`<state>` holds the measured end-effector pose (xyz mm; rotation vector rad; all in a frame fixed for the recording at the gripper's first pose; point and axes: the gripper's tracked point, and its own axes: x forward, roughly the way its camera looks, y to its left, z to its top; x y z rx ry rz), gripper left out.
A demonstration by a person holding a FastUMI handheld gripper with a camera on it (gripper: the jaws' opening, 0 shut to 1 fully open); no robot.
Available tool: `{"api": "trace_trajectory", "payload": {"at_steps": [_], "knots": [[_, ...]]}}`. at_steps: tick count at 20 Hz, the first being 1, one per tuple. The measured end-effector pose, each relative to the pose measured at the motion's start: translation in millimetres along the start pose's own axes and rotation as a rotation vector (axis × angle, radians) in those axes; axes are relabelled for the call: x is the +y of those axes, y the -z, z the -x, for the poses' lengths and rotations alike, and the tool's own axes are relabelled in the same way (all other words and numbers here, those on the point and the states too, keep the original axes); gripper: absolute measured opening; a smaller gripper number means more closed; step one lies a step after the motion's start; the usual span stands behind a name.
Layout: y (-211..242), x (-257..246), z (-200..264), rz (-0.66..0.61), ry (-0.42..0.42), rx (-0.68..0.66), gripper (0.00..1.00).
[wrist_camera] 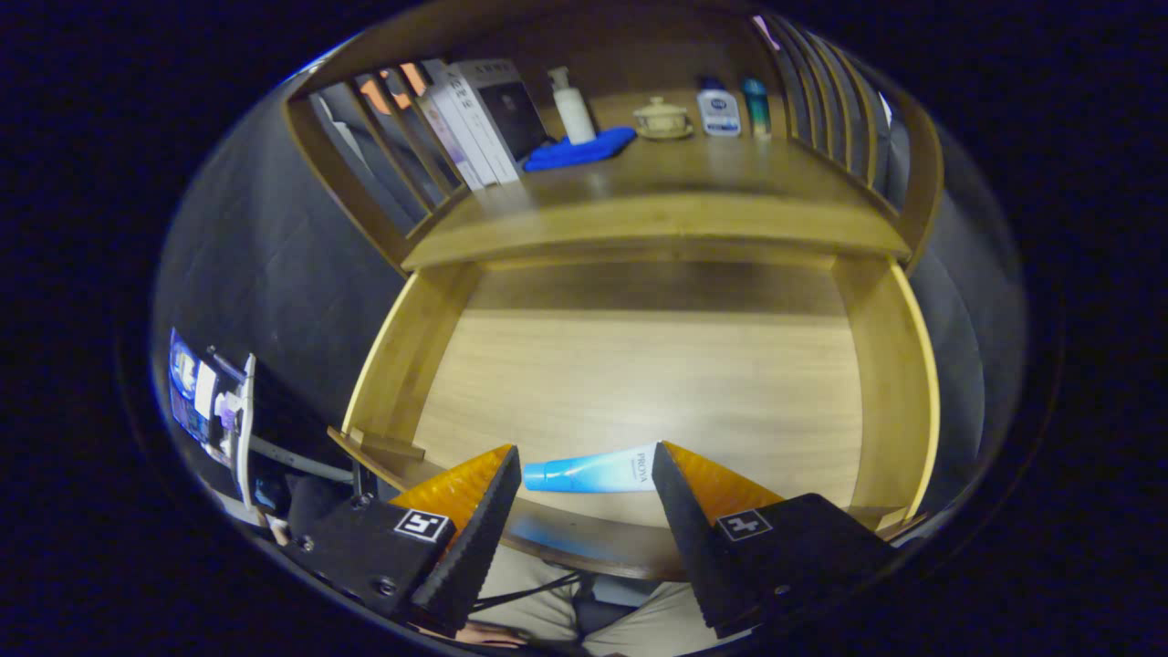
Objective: Pull open the drawer, take out the items inside it, and place them on the countertop above the cabinet.
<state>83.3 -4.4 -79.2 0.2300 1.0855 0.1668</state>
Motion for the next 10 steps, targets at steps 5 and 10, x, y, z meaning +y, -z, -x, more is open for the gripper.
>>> {"api": "trace_trajectory", "payload": {"at_steps": [5, 10], "knots": [[18, 1, -34, -0.128, 0.016, 0.218, 0.92], [32, 0, -50, -0.26, 0.074, 0.347, 0.92]]}}
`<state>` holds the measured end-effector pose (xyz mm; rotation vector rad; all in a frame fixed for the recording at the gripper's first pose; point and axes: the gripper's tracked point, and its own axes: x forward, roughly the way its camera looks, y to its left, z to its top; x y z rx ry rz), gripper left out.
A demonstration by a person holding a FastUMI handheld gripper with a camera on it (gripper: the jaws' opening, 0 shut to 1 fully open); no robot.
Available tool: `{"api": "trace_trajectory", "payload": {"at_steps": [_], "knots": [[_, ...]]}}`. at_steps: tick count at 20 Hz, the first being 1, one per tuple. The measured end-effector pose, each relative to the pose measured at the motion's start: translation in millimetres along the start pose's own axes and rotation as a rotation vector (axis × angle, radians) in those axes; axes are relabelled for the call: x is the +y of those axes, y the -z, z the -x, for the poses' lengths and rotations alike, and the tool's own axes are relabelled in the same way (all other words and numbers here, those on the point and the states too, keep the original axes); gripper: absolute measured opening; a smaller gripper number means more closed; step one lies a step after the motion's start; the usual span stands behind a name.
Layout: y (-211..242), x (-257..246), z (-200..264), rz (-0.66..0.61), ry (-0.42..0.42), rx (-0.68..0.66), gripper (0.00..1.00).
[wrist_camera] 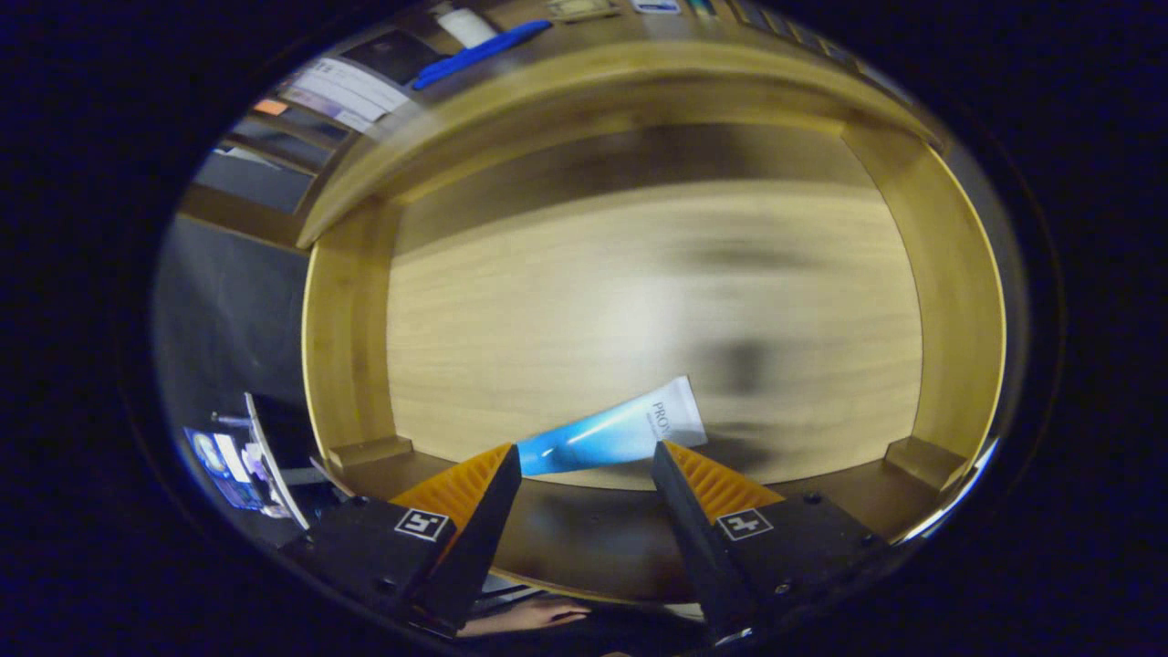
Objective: Pull open the drawer, take out the items inside it, and place them on the countertop above the cabinet.
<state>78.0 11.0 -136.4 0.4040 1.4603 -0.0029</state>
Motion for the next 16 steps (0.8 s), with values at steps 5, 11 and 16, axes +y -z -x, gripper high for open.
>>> {"api": "trace_trajectory", "payload": {"at_steps": [5, 11, 16], "knots": [[2, 6, -16, -0.154, 0.004, 0.069, 0.92], [-3, 2, -27, -0.264, 0.033, 0.063, 0.91], [-9, 1, -30, -0.264, 0.07, 0.051, 0.9]]}}
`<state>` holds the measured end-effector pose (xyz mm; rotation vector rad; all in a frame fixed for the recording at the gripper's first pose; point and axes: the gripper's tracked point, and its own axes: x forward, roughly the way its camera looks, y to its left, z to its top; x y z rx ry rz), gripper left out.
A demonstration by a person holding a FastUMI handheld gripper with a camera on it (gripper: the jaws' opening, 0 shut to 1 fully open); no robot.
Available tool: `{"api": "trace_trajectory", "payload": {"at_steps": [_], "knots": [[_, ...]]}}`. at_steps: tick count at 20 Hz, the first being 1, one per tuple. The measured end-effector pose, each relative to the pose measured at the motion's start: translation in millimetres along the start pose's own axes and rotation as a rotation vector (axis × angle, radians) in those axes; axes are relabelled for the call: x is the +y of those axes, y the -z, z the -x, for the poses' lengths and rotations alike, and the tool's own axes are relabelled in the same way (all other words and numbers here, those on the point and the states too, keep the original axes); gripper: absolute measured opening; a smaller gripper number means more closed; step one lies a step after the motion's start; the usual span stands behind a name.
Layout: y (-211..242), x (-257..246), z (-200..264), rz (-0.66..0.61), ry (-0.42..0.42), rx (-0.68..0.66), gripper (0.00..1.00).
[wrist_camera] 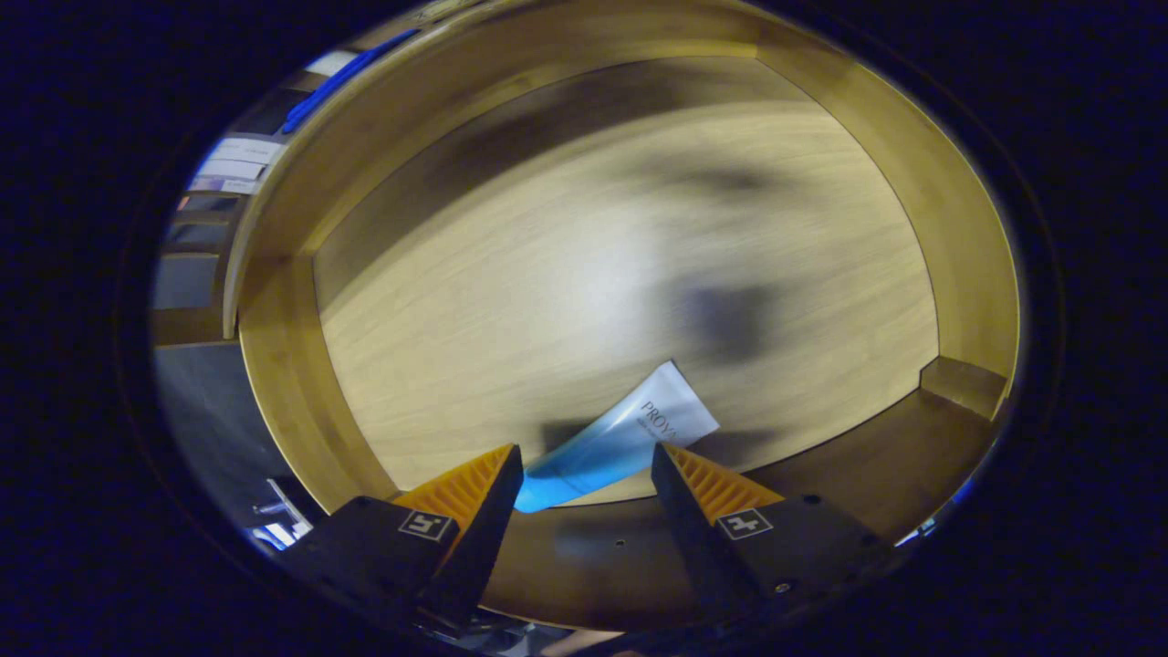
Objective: Pull open the drawer, take out the items inside it, and place them on the countertop above the cabinet.
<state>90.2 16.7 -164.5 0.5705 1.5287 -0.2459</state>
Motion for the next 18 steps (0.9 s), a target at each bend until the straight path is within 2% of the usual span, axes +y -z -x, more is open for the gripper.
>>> {"api": "trace_trajectory", "payload": {"at_steps": [8, 11, 13, 17, 18], "knots": [[-7, -1, -6, 0.111, 0.134, -0.031, 0.88], [-9, -2, -6, 0.232, 0.164, -0.072, 0.83], [-11, 0, -9, 0.303, 0.161, -0.101, 0.74], [-20, 8, -8, 0.359, 0.139, -0.147, 0.66], [-22, 12, -8, 0.373, 0.136, -0.151, 0.59]]}}
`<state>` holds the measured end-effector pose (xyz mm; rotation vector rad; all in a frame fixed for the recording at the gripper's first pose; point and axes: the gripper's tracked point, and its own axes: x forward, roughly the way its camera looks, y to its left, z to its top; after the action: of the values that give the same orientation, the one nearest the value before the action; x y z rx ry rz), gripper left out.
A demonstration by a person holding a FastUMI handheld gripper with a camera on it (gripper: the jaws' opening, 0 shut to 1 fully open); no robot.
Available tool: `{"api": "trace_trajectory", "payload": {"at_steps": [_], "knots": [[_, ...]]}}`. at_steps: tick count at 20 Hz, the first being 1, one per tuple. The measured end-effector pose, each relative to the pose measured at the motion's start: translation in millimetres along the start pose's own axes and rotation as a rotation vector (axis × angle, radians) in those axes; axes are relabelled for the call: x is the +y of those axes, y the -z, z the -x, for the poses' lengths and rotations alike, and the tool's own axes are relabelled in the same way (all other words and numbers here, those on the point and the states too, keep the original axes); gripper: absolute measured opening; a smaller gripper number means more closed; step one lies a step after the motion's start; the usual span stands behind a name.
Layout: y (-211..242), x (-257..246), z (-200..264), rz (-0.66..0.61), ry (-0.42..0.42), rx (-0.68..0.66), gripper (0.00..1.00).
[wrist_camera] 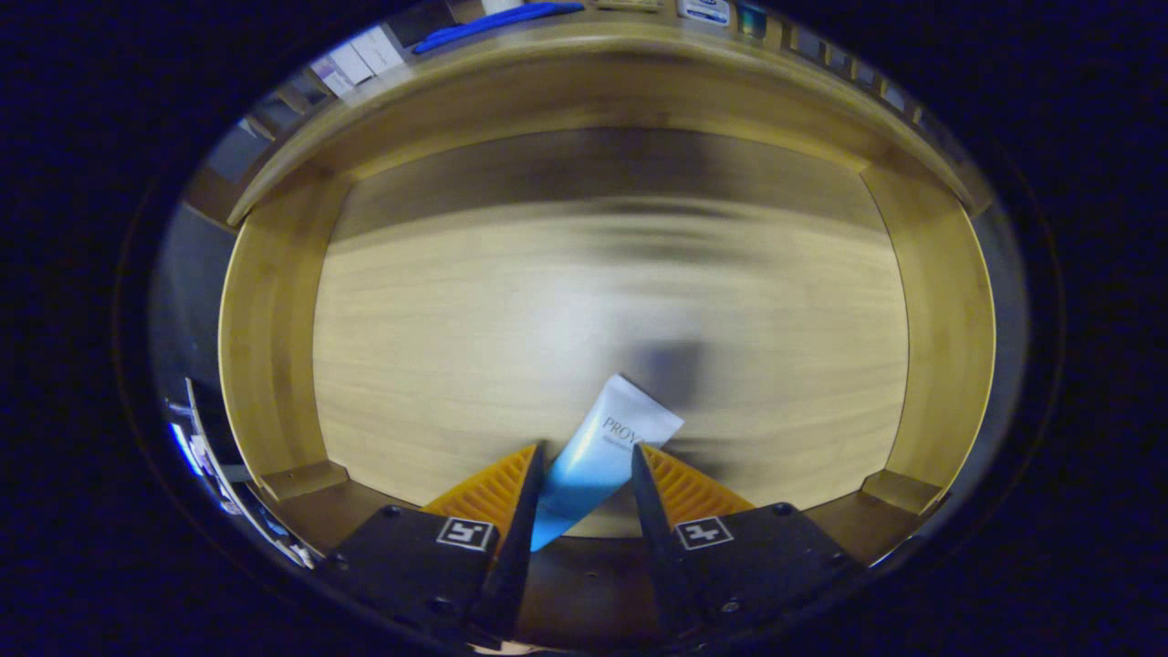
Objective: Pull open the drawer, take out the items inside it, and place them on the countertop above the cabinet.
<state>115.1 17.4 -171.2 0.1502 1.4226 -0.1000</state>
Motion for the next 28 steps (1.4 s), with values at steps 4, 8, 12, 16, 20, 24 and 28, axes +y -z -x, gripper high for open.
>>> {"api": "trace_trajectory", "payload": {"at_steps": [4, 8, 12, 16, 20, 24, 28], "knots": [[-21, 3, 5, 0.032, -0.029, -0.089, 0.44], [-5, -5, 7, -0.074, -0.026, 0.015, 0.35], [7, -10, 8, -0.12, -0.019, 0.058, 0.6], [11, -14, 6, -0.179, 0.017, 0.069, 0.71], [19, -11, 1, -0.219, 0.009, 0.118, 0.8], [16, -11, 1, -0.247, 0.006, 0.127, 0.79], [17, -6, -2, -0.211, 0.023, 0.106, 0.68]]}}
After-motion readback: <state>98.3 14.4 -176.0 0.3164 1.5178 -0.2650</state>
